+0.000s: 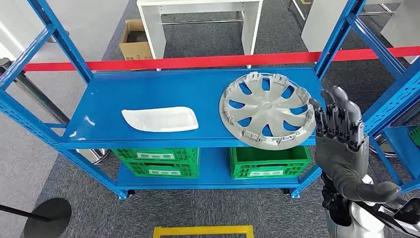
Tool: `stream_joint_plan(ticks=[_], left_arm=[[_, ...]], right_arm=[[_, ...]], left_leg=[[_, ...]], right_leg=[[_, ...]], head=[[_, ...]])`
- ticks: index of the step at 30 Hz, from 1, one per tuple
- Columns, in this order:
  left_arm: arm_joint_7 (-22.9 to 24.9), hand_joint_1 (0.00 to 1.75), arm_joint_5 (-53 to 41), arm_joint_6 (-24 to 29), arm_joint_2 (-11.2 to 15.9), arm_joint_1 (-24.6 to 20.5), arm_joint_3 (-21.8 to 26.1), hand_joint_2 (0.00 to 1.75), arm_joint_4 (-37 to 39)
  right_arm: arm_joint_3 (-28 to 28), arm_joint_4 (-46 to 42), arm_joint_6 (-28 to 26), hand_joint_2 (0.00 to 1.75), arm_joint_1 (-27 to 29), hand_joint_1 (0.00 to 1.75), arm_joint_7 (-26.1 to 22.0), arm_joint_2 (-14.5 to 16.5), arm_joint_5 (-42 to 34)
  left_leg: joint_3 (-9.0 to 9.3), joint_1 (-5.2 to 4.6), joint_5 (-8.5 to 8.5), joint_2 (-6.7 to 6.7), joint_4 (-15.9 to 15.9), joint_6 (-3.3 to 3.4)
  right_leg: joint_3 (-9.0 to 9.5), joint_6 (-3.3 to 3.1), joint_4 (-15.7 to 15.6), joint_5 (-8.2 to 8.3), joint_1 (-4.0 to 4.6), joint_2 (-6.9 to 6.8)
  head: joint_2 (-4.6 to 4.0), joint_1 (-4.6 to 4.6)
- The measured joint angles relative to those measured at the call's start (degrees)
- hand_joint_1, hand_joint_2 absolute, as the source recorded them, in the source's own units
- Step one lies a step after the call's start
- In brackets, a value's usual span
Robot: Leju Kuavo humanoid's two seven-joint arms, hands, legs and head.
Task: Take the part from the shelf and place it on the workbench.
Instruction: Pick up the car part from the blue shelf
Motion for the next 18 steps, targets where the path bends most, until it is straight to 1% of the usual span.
stream_joint_plan(ticks=[2,3,4,5,6,7,9,10,11,12,13,14,15,16,17,18], left_arm=[[0.0,0.0,0.0,0.0,0.0,0.0,0.0,0.0,0.0],[-0.1,0.0,-0.1,-0.1,0.0,0.0,0.0,0.0,0.0],[-0.1,0.0,-0.1,-0.1,0.0,0.1,0.0,0.0,0.0],[-0.1,0.0,-0.2,-0.2,0.0,0.1,0.0,0.0,0.0],[-0.1,0.0,-0.3,-0.3,0.0,0.1,0.0,0.0,0.0],[-0.2,0.0,-0.4,-0.3,0.0,0.1,0.0,0.0,0.0],[-0.2,0.0,-0.9,-0.3,-0.1,0.1,0.0,0.0,0.0],[-0.3,0.0,-1.1,-0.3,-0.2,0.1,0.0,0.0,0.0],[-0.4,0.0,-1.3,-0.3,-0.2,0.1,0.0,0.0,0.0],[-0.6,0.0,-1.4,-0.2,-0.3,0.0,0.0,0.0,0.0],[-0.7,0.0,-1.5,-0.1,-0.3,0.0,0.0,0.0,0.0],[-0.8,0.0,-1.6,0.1,-0.3,0.0,0.0,0.0,0.0],[-0.8,0.0,-1.8,0.2,-0.3,0.0,0.0,0.0,0.0],[-0.6,0.0,-2.1,0.3,-0.3,0.0,0.0,0.0,0.0],[-0.4,0.0,-2.4,0.5,-0.4,0.0,0.0,0.0,0.0],[-0.1,0.0,-2.7,0.6,-0.5,0.0,0.0,0.0,0.0]], right_arm=[[0.0,0.0,0.0,0.0,0.0,0.0,0.1,0.0,0.0],[0.1,0.1,0.0,0.0,0.0,0.0,0.3,0.0,0.0],[0.1,0.1,0.0,0.0,-0.1,0.0,0.5,0.0,0.0],[0.2,0.1,-0.1,0.0,0.0,0.0,0.8,0.0,0.0],[0.3,0.1,-0.2,0.0,0.0,0.0,1.0,0.0,0.1],[0.3,0.2,-0.4,0.0,0.0,0.0,1.2,-0.1,0.3],[0.3,0.2,-0.8,0.0,0.2,0.0,2.0,-0.3,1.0],[0.3,0.2,-1.1,0.0,0.3,0.0,2.7,-0.4,1.5],[0.3,0.3,-1.5,0.0,0.4,0.0,3.7,-0.6,2.0],[0.3,0.4,-2.1,0.0,0.4,0.0,5.3,-0.9,2.4],[0.3,0.7,-2.7,0.0,0.5,0.0,7.3,-1.3,2.9],[0.3,1.2,-3.3,0.44,0.6,0.0,9.5,-1.7,3.4],[0.3,2.0,-3.7,0.87,0.7,0.0,11.8,-2.2,3.9],[0.3,3.0,-4.0,1.31,0.9,0.0,13.7,-2.7,4.8],[0.4,4.0,-4.6,1.75,0.9,0.0,15.4,-3.3,6.1],[0.4,5.2,-5.7,1.75,0.9,0.0,16.7,-3.8,8.2]], left_leg=[[-0.09,0.0,1.22,0.0,-1.8,0.07],[0.32,-0.01,3.19,0.0,-4.6,0.19],[1.36,-0.04,6.08,0.01,-8.4,0.41],[2.34,-0.14,8.49,0.01,-11.9,0.66],[3.3,-0.26,10.42,0.0,-14.7,0.97],[3.8,-0.39,11.29,0.0,-16.0,1.26],[4.3,-0.53,11.17,-0.02,-16.4,1.82],[4.59,-0.43,11.14,-0.01,-16.6,2.09],[4.93,-0.3,10.98,0.0,-16.8,2.44],[5.34,-0.13,10.79,0.03,-17.1,2.78],[5.69,-0.03,10.55,0.05,-17.2,3.08],[5.99,-0.03,10.22,0.06,-17.2,3.32],[6.28,-0.05,9.9,0.04,-17.2,3.44],[6.63,-0.06,9.57,-0.03,-17.2,3.47],[7.07,-0.07,9.23,-0.13,-17.2,3.45],[7.61,-0.07,8.86,-0.25,-17.2,3.38]], right_leg=[[0.61,0.06,0.0,-0.49,0.0,0.02],[1.31,0.16,0.0,-1.03,0.0,0.02],[1.89,0.3,-0.1,-1.58,0.0,0.01],[2.52,0.5,-0.1,-2.09,0.07,0.02],[2.95,0.77,-0.1,-2.57,0.15,0.05],[3.09,1.08,-0.1,-2.92,0.21,0.11],[3.45,1.77,-0.6,-3.42,0.25,0.23],[3.64,2.1,-0.6,-3.71,0.21,0.22],[3.55,2.41,0.0,-4.19,0.21,0.2],[2.7,2.7,2.0,-5.14,0.22,0.16],[1.0,2.93,5.1,-6.44,0.19,0.13],[-1.51,3.11,9.3,-7.91,0.19,0.12],[-4.18,3.24,13.4,-9.01,0.17,0.12],[-6.24,3.28,16.0,-9.12,0.17,0.12],[-7.35,3.25,16.5,-8.07,0.17,0.12],[-7.14,3.13,14.3,-5.75,0.17,0.11]], head=[[0.0,0.01],[0.0,0.02],[0.0,0.02],[0.0,0.03],[0.0,0.04],[0.0,0.02],[0.0,0.02],[0.0,0.03],[0.0,0.08],[0.0,0.1],[0.0,0.12],[0.0,0.12],[0.0,0.11],[0.0,0.1],[0.0,0.11],[0.0,0.11]])
